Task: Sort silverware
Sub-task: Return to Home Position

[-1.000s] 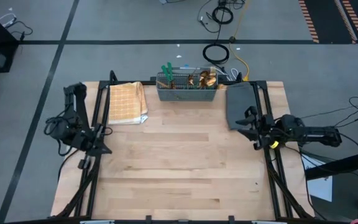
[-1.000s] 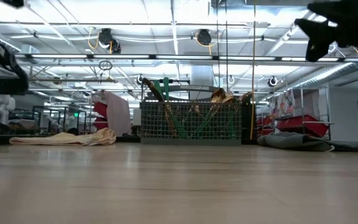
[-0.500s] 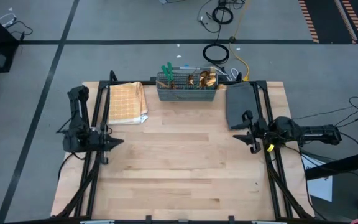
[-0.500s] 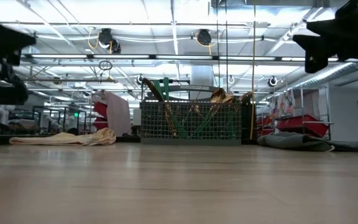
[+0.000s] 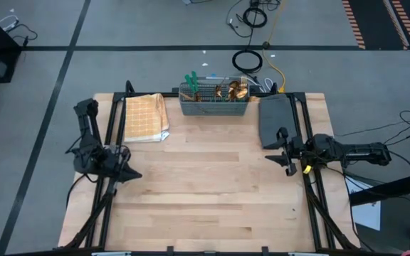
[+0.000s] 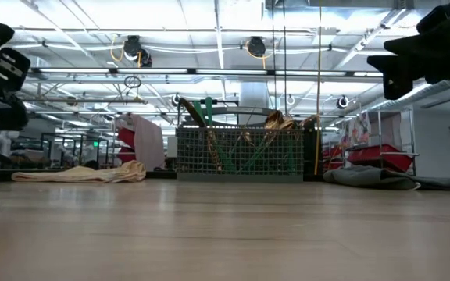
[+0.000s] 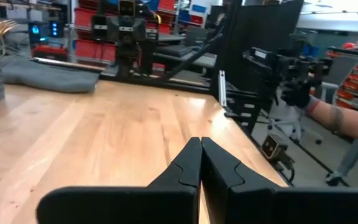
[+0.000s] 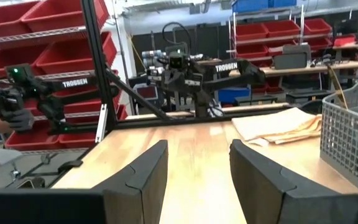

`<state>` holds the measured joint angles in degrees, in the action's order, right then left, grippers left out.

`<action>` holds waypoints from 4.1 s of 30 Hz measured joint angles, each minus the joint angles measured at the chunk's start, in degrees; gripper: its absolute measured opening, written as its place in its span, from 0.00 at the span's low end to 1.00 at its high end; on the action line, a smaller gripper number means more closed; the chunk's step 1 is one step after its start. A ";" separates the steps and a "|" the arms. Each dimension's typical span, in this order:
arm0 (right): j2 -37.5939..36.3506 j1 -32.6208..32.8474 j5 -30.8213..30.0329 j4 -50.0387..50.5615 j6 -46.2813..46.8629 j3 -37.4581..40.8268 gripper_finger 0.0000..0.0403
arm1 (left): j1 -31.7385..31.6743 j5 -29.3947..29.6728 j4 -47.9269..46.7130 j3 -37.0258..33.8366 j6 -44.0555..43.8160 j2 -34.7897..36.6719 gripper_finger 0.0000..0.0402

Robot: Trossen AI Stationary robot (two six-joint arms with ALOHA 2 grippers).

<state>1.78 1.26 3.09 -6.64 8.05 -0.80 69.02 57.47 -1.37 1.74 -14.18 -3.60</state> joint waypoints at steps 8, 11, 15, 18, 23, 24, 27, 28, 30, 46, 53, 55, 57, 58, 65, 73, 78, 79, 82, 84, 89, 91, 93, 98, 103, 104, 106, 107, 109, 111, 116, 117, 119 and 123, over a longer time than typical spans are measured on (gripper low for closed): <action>0.00 0.00 0.17 0.86 1.72 0.00 0.40 | -11.31 -16.06 2.64 -0.03 7.09 -0.02 0.02; 0.00 0.00 0.20 0.88 1.37 0.00 0.40 | -17.00 -23.85 4.16 -0.03 11.70 0.00 0.02; 0.00 -0.01 0.21 0.87 0.51 0.00 0.40 | -25.02 -33.61 5.14 -0.03 16.86 0.00 0.02; 0.00 0.00 0.20 0.88 -1.76 0.00 0.40 | -31.19 -41.39 7.61 -0.03 21.75 0.00 0.02; 0.00 0.00 0.22 0.90 -4.22 0.00 0.40 | -41.85 -50.06 7.09 -0.03 25.53 -0.02 0.02; 0.00 -0.01 0.24 1.01 -4.10 0.00 0.40 | -43.99 -52.00 6.54 -0.03 26.15 -0.02 0.02; 0.00 0.00 1.42 1.74 -3.92 0.00 0.40 | -50.08 -57.09 6.51 -0.03 27.84 -0.02 0.02; 0.00 0.00 1.60 1.76 -3.75 0.00 0.40 | -52.06 -58.05 6.50 -0.03 28.09 -0.02 0.02; 0.00 0.00 1.66 1.76 -3.08 0.00 0.40 | -55.42 -58.92 5.98 -0.03 27.71 -0.02 0.02; 4.97 1.49 3.04 5.04 -10.97 -0.07 0.40 | -61.60 -46.87 0.64 0.08 16.25 -0.63 0.02; 5.22 1.49 3.00 4.79 -11.82 -0.07 0.40 | -61.60 -46.76 0.66 0.06 16.09 -0.63 0.02; 5.22 1.49 2.99 4.79 -11.80 -0.07 0.40 | -61.60 -46.73 0.68 0.06 16.09 -0.63 0.02; 5.22 1.49 2.99 4.79 -11.79 -0.07 0.40 | -61.60 -46.73 0.69 0.06 16.09 -0.63 0.02; 5.22 1.49 2.99 4.79 -11.78 -0.07 0.40 | -61.60 -46.73 0.69 0.06 16.09 -0.63 0.02; 5.22 1.49 2.99 4.80 -11.78 -0.07 0.40 | -61.56 -46.70 0.73 0.06 16.07 -0.63 0.02; 5.22 1.49 2.97 4.79 -11.78 -0.07 0.40 | -61.56 -46.70 0.77 0.04 16.07 -0.63 0.02; 5.22 1.49 2.97 4.79 -11.77 -0.07 0.40 | -61.56 -46.70 0.80 0.04 16.07 -0.63 0.02; 5.22 1.49 2.97 4.79 -11.78 -0.07 0.40 | -61.56 -46.70 0.80 0.04 16.07 -0.63 0.02; 5.22 1.49 2.97 4.79 -11.76 -0.07 0.40 | -61.56 -46.70 0.80 0.02 16.07 -0.63 0.02; 5.22 1.49 2.97 4.79 -11.78 -0.07 0.40 | -61.56 -46.70 0.80 0.02 16.07 -0.63 0.02; 5.22 1.49 2.97 4.79 -11.77 -0.07 0.40 | -61.56 -46.70 0.80 0.02 16.07 -0.63 0.02; 5.22 1.49 2.97 4.79 -11.76 -0.07 0.40 | -61.56 -46.70 0.80 0.02 16.07 -0.63 0.02; 5.22 1.49 2.97 4.79 -11.76 -0.07 0.40 | -61.56 -46.70 0.80 0.02 16.07 -0.63 0.02; 5.22 1.49 2.97 4.80 -11.76 -0.07 0.40 | -61.56 -46.70 0.80 0.02 16.07 -0.63 0.02; 5.22 1.49 2.97 4.79 -11.76 -0.07 0.40 | -61.56 -46.70 0.80 0.02 16.07 -0.63 0.02; 5.22 1.49 2.97 4.79 -11.76 -0.07 0.40 | -61.56 -46.70 0.80 0.02 16.07 -0.63 0.02; 5.22 1.49 2.97 4.80 -11.76 -0.07 0.40 | -61.56 -46.70 0.80 0.02 16.07 -0.63 0.02; 5.22 1.49 2.97 4.79 -11.76 -0.07 0.40 | -61.56 -46.70 0.80 0.02 16.06 -0.63 0.02; 5.22 1.49 2.97 4.79 -11.76 -0.07 0.40 | -61.56 -46.70 0.80 0.02 16.07 -0.63 0.02; 5.21 1.49 2.97 4.80 -11.76 -0.07 0.40 | -61.56 -46.70 0.80 0.02 16.07 -0.63 0.02; 5.20 1.49 2.97 4.79 -11.76 -0.07 0.40 | -61.56 -46.70 0.79 0.02 16.07 -0.63 0.02; 5.20 1.49 2.97 4.79 -11.76 -0.07 0.40 | -61.56 -46.70 0.77 0.02 16.07 -0.63 0.02; 5.22 1.49 2.97 4.80 -11.76 -0.07 0.40 | -61.56 -46.70 0.77 0.02 16.07 -0.63 0.02; 5.21 1.49 2.97 4.80 -11.76 -0.07 0.40 | -61.56 -46.70 0.77 0.02 16.07 -0.63 0.02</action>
<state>6.99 2.74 6.07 -1.84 -3.70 -0.86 7.46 10.76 -0.60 1.76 1.89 -4.23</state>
